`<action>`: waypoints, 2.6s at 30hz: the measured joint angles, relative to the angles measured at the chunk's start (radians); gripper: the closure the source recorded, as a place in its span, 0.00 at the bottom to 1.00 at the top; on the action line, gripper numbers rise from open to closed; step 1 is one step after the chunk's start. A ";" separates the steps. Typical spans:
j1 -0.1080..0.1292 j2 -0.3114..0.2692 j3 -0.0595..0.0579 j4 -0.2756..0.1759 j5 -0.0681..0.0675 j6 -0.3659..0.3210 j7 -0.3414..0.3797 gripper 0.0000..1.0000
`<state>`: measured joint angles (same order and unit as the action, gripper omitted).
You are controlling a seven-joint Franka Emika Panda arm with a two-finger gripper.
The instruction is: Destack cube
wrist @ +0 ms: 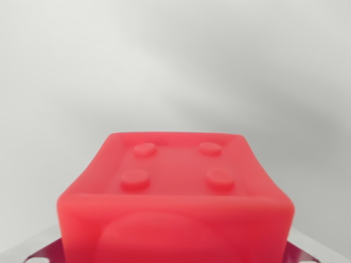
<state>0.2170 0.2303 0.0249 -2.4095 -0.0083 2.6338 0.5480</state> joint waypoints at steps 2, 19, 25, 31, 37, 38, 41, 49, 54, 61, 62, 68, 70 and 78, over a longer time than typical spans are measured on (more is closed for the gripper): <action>0.007 -0.002 0.000 -0.004 0.000 0.003 0.010 1.00; 0.069 -0.016 0.002 -0.043 0.000 0.026 0.095 1.00; 0.092 -0.020 0.003 -0.055 0.000 0.035 0.126 1.00; 0.113 -0.023 0.004 -0.065 0.000 0.042 0.156 1.00; 0.137 -0.026 0.004 -0.075 0.000 0.049 0.187 1.00; 0.141 -0.026 0.004 -0.077 0.000 0.051 0.192 1.00; 0.150 -0.026 0.004 -0.080 0.000 0.053 0.205 1.00; 0.181 -0.029 0.005 -0.090 0.000 0.061 0.246 1.00; 0.200 -0.030 0.005 -0.096 0.000 0.066 0.272 1.00; 0.225 -0.030 0.006 -0.103 0.000 0.074 0.304 1.00; 0.226 -0.030 0.006 -0.104 0.000 0.075 0.305 1.00; 0.230 0.018 0.003 -0.103 -0.002 0.122 0.309 1.00; 0.231 0.036 0.002 -0.101 -0.003 0.135 0.310 1.00; 0.236 0.095 -0.004 -0.092 -0.004 0.187 0.311 1.00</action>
<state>0.4535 0.3250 0.0212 -2.5012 -0.0124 2.8205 0.8590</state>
